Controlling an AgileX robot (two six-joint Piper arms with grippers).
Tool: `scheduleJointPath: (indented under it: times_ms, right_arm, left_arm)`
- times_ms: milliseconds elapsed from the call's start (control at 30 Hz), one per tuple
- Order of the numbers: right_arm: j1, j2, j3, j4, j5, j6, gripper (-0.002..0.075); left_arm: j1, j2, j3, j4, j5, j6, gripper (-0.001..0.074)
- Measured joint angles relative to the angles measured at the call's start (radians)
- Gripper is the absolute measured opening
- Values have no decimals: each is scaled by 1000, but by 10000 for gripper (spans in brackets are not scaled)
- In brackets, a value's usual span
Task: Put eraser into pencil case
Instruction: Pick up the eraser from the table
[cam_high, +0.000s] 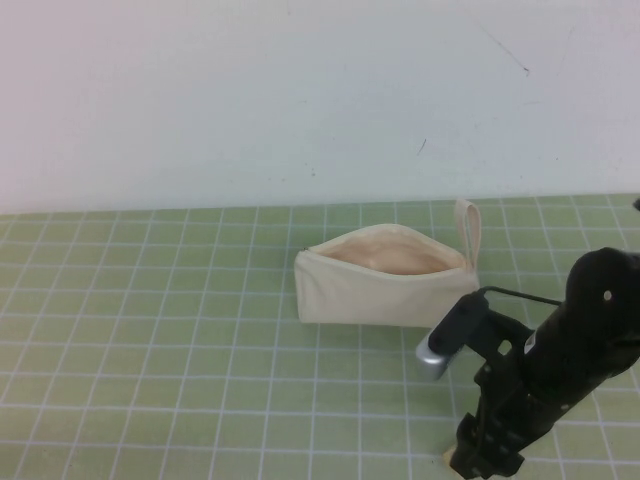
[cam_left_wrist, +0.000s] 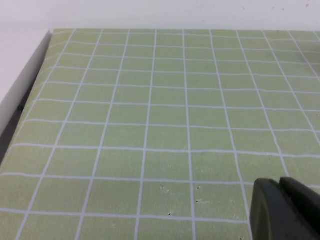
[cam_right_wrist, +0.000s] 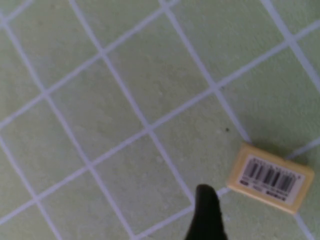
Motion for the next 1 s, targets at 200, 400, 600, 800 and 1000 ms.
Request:
scheduleJointPath:
  times_ms: [200,400,600,800,1000]
  right_arm:
    - [1,28,-8,-36,-6,61,487]
    - [36,34,-8,-32,-17,63,487]
    - [57,83,-22,-30,-55,80,487]
    - [57,99,-43,-49,-49,108,458]
    - [58,108,-73,-68,-30,112,253]
  left_arm:
    - [0,0,0,0,0,0,-1]
    - [0,0,0,0,0,0,-1]
    - [0,0,0,0,0,0,-1]
    - [0,0,0,0,0,0,-1]
    - [0,0,0,0,0,-2,-1]
